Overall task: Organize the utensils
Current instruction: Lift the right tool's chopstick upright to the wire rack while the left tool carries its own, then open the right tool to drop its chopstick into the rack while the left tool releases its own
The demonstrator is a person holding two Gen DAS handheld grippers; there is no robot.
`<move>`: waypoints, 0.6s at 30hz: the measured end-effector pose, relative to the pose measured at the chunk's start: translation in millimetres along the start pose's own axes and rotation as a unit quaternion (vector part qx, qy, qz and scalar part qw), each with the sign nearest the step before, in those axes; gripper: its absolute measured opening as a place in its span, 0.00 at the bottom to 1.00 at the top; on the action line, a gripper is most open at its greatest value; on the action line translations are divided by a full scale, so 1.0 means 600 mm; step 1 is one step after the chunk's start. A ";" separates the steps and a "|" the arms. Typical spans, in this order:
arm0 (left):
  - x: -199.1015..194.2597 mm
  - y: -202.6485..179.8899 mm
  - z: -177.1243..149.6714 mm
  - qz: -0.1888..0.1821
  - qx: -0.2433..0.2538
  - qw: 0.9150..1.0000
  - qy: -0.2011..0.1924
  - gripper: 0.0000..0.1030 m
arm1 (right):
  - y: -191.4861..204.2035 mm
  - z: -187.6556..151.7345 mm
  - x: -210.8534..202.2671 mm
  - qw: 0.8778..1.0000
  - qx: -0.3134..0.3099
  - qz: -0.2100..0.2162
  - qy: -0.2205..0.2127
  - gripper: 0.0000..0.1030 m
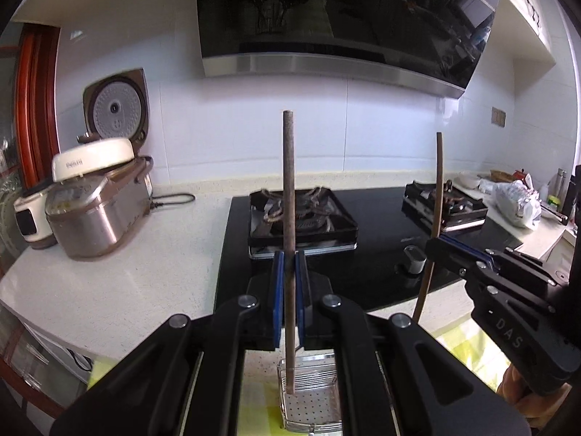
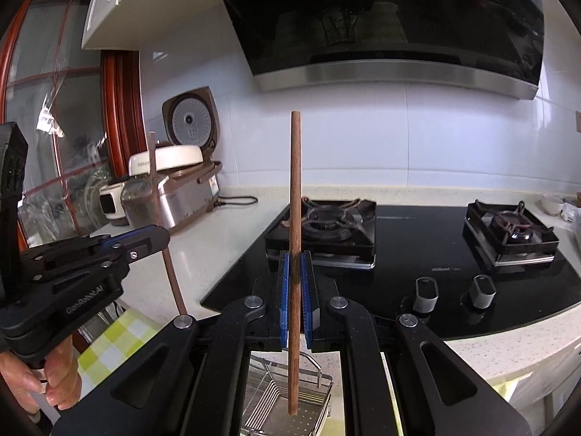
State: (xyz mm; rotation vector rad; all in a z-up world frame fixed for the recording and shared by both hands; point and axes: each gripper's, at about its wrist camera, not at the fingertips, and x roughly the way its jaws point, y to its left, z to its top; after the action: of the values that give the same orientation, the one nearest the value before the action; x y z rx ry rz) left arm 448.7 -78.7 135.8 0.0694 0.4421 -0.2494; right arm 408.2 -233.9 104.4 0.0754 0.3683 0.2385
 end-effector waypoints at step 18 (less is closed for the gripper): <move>0.053 0.022 -0.142 -0.003 -0.029 0.998 0.060 0.09 | -0.017 -0.109 0.040 0.997 0.012 -0.015 0.071 0.12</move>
State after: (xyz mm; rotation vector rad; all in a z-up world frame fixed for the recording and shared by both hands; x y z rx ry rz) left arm 444.9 -62.7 45.5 0.0270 0.5692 -0.2394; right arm 408.4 -236.1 33.8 0.0758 0.5132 0.2097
